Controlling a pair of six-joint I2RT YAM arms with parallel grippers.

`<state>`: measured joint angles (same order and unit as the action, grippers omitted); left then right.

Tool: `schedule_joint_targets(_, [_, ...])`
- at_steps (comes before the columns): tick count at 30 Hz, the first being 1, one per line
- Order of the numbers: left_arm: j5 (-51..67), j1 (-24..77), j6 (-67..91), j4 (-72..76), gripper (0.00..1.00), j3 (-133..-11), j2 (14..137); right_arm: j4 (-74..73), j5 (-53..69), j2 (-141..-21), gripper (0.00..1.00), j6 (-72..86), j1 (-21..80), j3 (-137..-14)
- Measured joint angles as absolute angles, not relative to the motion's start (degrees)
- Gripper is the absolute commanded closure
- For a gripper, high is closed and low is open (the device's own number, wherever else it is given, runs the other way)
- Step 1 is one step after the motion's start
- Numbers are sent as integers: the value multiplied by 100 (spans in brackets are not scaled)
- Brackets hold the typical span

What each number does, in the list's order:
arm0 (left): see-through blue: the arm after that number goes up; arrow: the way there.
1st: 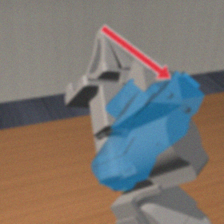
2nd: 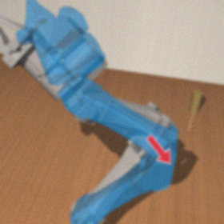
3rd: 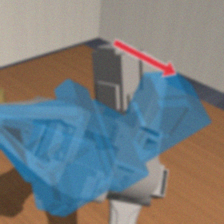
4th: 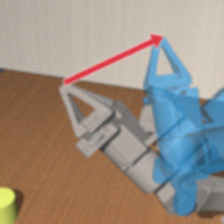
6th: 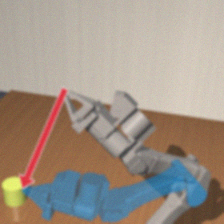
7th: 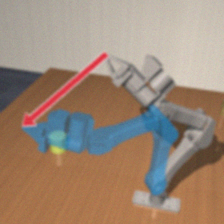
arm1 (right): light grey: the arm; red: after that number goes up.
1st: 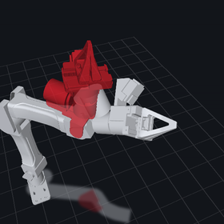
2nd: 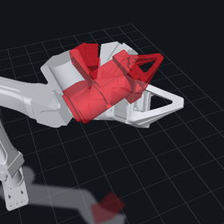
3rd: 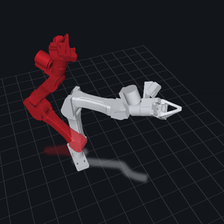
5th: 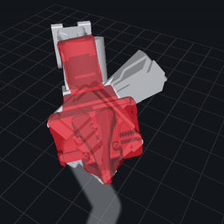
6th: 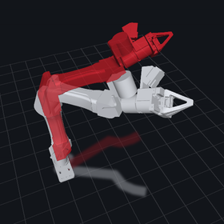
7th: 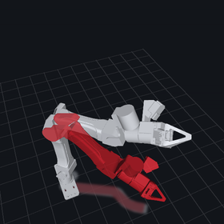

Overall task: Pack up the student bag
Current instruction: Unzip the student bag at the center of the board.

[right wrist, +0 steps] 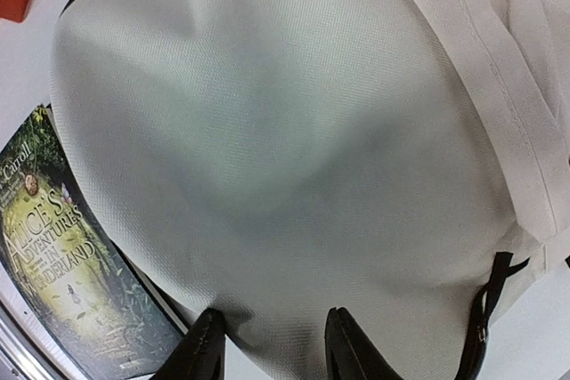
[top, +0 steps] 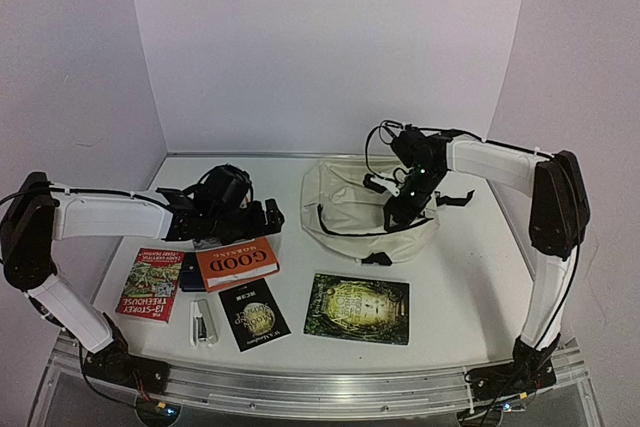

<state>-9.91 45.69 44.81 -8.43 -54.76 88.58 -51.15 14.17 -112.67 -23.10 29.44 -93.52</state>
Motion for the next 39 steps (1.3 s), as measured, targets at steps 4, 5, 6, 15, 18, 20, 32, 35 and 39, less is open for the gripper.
schedule_joint_targets(4, [-873, 4576, 4407, -774, 0, -5476, 8858, -5199, 1457, -11336, 47, -2330, 2943, -9432])
schedule_joint_targets(5, [-845, 4577, 4369, -737, 0, -5479, 8863, -5236, 1494, -11336, 48, -2342, 2943, -9450])
schedule_joint_targets(6, [-808, 4582, 4334, -715, 0, -5490, 8877, -5265, 1527, -11336, 53, -2352, 2943, -9461])
schedule_joint_targets(15, [-555, 4648, 4090, -555, 1, -5741, 9286, -5424, 1542, -11598, 98, -2370, 2948, -9763])
schedule_joint_targets(18, [-469, 4666, 3992, -443, 1, -5743, 9312, -5448, 1541, -11660, 100, -2291, 2950, -9837])
schedule_joint_targets(20, [-387, 4684, 3896, -292, 1, -5742, 9322, -5510, 1596, -11660, 100, -2215, 2950, -9943])
schedule_joint_targets(32, [76, 5015, 2968, 444, 4, -6587, 10461, -5517, 2340, -11655, 100, -1505, 2928, -10646])
schedule_joint_targets(35, [241, 5021, 2765, 669, 8, -6761, 10592, -5516, 2509, -11655, 100, -1300, 2928, -10759])
schedule_joint_targets(39, [398, 5033, 2532, 884, 15, -7283, 10927, -5505, 2649, -11656, 100, -993, 2906, -10958])
